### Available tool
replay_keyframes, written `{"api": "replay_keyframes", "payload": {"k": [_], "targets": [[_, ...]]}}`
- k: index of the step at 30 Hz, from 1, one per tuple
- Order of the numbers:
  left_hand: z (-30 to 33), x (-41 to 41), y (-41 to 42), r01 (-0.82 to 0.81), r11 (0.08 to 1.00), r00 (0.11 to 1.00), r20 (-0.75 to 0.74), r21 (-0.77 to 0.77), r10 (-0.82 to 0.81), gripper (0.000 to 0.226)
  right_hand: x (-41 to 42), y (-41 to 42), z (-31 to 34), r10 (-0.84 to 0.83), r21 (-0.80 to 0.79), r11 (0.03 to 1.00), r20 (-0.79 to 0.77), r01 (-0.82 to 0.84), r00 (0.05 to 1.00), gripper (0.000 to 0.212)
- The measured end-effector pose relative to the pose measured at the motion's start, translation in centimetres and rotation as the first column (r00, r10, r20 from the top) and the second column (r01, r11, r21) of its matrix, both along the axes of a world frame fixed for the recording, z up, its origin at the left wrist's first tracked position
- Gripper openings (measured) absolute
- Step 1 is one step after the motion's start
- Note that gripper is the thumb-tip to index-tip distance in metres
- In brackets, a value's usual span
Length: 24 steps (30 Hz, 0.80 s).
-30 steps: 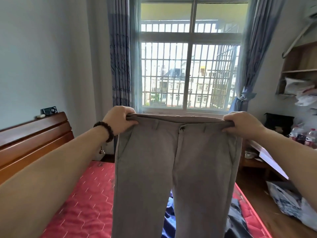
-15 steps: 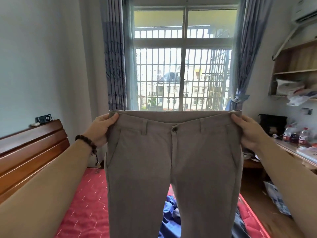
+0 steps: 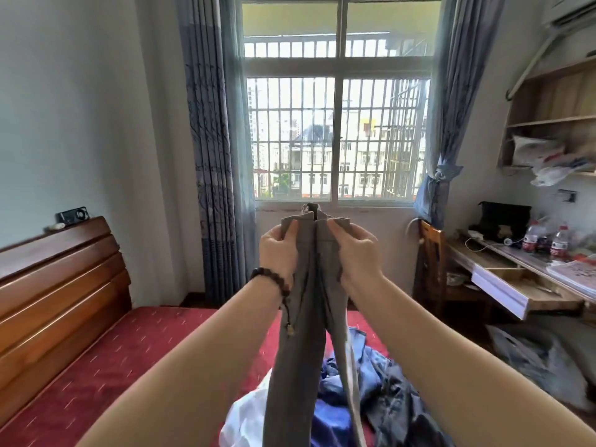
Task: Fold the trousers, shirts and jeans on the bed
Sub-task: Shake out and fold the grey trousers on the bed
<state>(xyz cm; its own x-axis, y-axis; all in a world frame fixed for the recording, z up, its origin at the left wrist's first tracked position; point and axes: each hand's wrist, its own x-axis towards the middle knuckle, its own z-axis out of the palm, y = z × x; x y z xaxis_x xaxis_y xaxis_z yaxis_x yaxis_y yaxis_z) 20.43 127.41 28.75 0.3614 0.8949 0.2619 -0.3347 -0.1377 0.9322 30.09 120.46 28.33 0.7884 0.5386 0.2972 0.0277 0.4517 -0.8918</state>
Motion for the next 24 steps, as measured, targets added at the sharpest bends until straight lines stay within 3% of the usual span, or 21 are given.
{"api": "replay_keyframes", "payload": {"k": [4,7,11,12,14,16,17,19,21,24], "targets": [[0.0,0.3,-1.3,0.073,0.990,0.995,-0.076,0.117,-0.064,0.025,-1.9,0.1,0.3,0.074,-0.045,0.996,-0.046,-0.076,0.996,0.042],[-0.4,-0.2,-1.1,0.096,0.977,0.992,-0.098,0.190,-0.078,0.031,-1.4,-0.8,1.0,0.227,-0.018,0.973,-0.112,-0.231,0.967,0.042],[-0.5,-0.7,-0.2,0.048,0.978,0.995,-0.091,0.205,-0.030,0.009,-0.2,-2.5,1.9,0.376,-0.166,0.917,0.062,-0.362,0.925,0.035],[-0.6,-0.8,0.0,0.015,0.979,0.996,-0.089,0.204,0.003,0.017,0.2,-2.9,2.0,0.360,-0.208,0.921,0.124,-0.331,0.925,0.029],[-0.7,-1.2,0.4,-0.006,0.978,0.994,-0.106,0.210,0.029,0.027,1.5,-3.4,2.2,0.211,-0.267,0.957,0.357,-0.118,0.910,0.018],[-0.7,-1.9,0.8,0.021,0.975,0.993,-0.120,0.220,0.005,0.029,3.4,-3.7,2.0,0.035,-0.293,0.947,0.498,0.130,0.866,0.046],[-0.5,-2.3,1.1,0.051,0.974,0.993,-0.116,0.222,-0.025,0.027,4.5,-4.1,1.7,0.051,-0.344,0.929,0.482,0.136,0.875,0.067],[0.0,-3.1,1.3,0.102,0.966,0.991,-0.106,0.239,-0.078,0.022,5.9,-4.5,1.0,0.303,-0.419,0.890,0.251,-0.179,0.919,0.084],[0.6,-3.9,1.6,0.089,0.958,0.992,-0.112,0.271,-0.060,0.024,6.2,-4.6,0.3,0.516,-0.359,0.805,0.032,-0.472,0.856,0.067],[1.3,-5.4,2.1,0.059,0.961,0.995,-0.089,0.270,-0.036,0.019,5.7,-3.9,-0.3,0.479,-0.200,0.863,0.030,-0.465,0.877,0.048]]}}
